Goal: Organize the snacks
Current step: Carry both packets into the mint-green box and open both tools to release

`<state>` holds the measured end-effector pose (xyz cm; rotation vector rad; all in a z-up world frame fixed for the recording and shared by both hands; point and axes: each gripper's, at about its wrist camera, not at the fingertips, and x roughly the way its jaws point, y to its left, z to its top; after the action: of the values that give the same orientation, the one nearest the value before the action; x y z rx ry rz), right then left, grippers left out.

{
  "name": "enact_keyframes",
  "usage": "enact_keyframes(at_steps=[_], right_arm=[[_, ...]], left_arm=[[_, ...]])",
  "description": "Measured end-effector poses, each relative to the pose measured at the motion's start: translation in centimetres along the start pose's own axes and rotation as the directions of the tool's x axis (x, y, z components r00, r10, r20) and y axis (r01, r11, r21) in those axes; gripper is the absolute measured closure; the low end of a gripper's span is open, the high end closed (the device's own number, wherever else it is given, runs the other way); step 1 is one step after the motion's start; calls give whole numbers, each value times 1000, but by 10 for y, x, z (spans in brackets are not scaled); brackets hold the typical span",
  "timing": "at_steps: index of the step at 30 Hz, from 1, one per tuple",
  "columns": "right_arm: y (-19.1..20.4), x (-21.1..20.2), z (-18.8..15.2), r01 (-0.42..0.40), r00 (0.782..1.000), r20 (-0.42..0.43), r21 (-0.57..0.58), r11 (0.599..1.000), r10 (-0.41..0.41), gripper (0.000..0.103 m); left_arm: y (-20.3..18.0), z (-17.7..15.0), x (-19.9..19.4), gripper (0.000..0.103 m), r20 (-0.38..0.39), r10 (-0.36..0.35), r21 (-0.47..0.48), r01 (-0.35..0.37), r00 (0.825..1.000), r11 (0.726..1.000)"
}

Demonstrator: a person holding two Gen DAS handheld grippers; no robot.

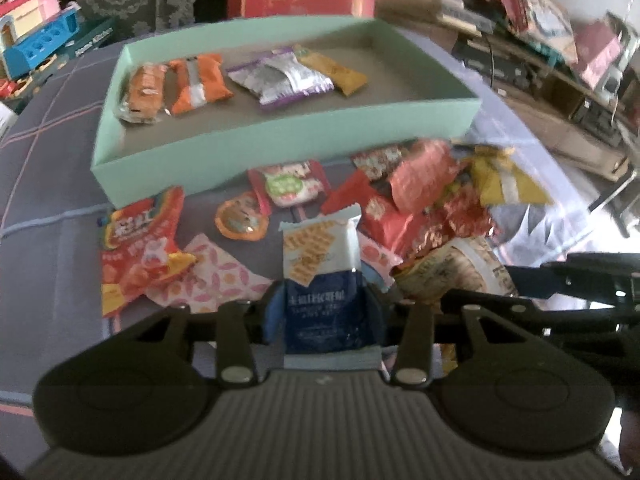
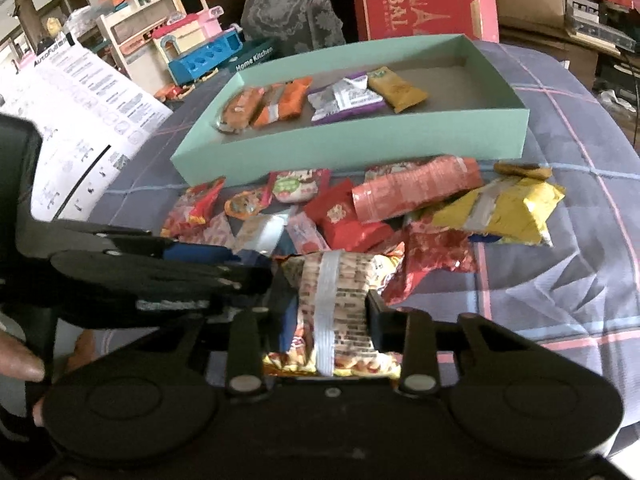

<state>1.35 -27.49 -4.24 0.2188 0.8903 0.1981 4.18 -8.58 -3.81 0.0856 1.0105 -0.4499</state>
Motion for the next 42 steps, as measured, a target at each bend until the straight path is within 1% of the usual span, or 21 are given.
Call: enact_keyframes(at_steps=[4,7,12,16,20,26,31,37,39,40,41,42], right_arm=[[0,-6,15,-23,1000,11,37,999,23,69],[5,-8,35,-39,999,33,49,998,38,69],[18,-2,78,-77,994,84,57,995,72,69],[31,18,114,-87,991,110,51,995,81,69],[40,48,143,-83,993,96,74,994,75,69],[56,87,164,-64,995,76,63,996,59,69],[60,111,174,-63,997,50,63,996,60,69],[55,121,181,-49,998,38,77,996,47,69],[53,125,182,-51,998,31,89,995,48,66],[52,125,182,-49,998,31,93,994,47,64],[52,124,182,-53,998,34,98,994,50,60],[52,122,182,-60,998,42,104,993,56,44]], left_arm=[[15,8,-18,61,42,-10,-51,12,999,999],[30,22,-30,61,83,7,-86,0,997,996],[60,53,-45,61,150,60,-128,-41,987,991],[83,81,-47,61,184,105,-146,-78,977,986],[104,102,-35,61,179,140,-174,-108,974,979],[119,119,-5,61,144,158,-188,-130,977,974],[121,121,11,61,139,172,-190,-144,975,971],[123,121,25,60,119,164,-180,-141,979,974],[123,120,29,58,111,174,-175,-153,979,973],[122,121,29,53,112,189,-178,-168,975,970],[121,120,28,34,116,203,-178,-180,972,967],[120,119,26,15,124,217,-181,-193,968,964]])
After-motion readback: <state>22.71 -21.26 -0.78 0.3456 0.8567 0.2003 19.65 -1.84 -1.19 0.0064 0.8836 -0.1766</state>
